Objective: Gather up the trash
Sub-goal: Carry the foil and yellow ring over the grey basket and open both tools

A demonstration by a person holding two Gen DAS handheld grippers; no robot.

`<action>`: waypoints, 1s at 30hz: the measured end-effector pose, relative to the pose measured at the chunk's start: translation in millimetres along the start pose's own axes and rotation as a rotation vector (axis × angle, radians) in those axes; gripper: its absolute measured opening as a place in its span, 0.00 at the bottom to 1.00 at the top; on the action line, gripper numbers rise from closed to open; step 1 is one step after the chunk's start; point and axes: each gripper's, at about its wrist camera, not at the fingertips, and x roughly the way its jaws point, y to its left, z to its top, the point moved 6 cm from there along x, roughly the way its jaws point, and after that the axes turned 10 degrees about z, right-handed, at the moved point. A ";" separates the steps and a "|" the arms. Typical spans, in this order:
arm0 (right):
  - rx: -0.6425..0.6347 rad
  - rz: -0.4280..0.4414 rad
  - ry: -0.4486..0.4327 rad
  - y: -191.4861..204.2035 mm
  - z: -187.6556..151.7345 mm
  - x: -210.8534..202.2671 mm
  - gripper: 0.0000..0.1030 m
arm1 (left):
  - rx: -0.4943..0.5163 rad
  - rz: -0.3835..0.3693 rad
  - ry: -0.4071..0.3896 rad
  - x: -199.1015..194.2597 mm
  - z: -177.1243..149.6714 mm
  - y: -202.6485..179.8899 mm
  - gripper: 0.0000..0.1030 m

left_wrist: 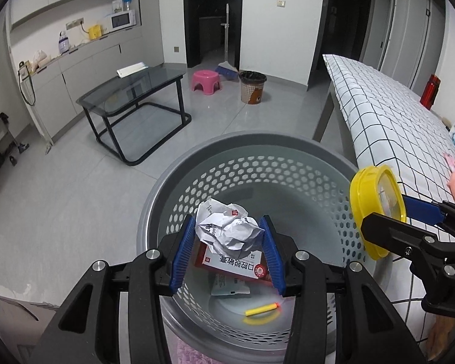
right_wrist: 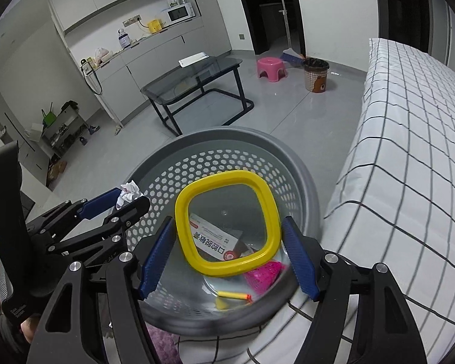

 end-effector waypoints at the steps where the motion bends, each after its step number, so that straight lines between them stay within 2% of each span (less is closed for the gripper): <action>1: -0.002 0.001 0.003 -0.2 -0.2 2.4 0.67 | -0.003 -0.001 0.006 2.2 -1.6 1.1 0.42; 14: 0.014 0.016 0.035 -2.1 -5.2 10.3 0.67 | -0.026 0.007 0.030 7.6 -9.3 3.2 0.48; 18: 0.030 0.020 0.032 -4.3 -6.7 8.5 0.68 | -0.040 0.021 0.032 6.5 -10.1 9.1 0.64; 19: 0.032 0.021 0.029 -4.0 -6.4 8.3 0.70 | -0.045 0.023 0.029 5.7 -10.3 10.3 0.65; 20: 0.034 0.022 0.025 -3.2 -6.1 8.3 0.72 | -0.047 0.026 0.029 5.6 -10.8 11.5 0.65; 30: 0.018 0.011 0.019 -1.2 -8.2 4.9 0.73 | -0.050 0.037 0.030 3.4 -11.0 13.4 0.65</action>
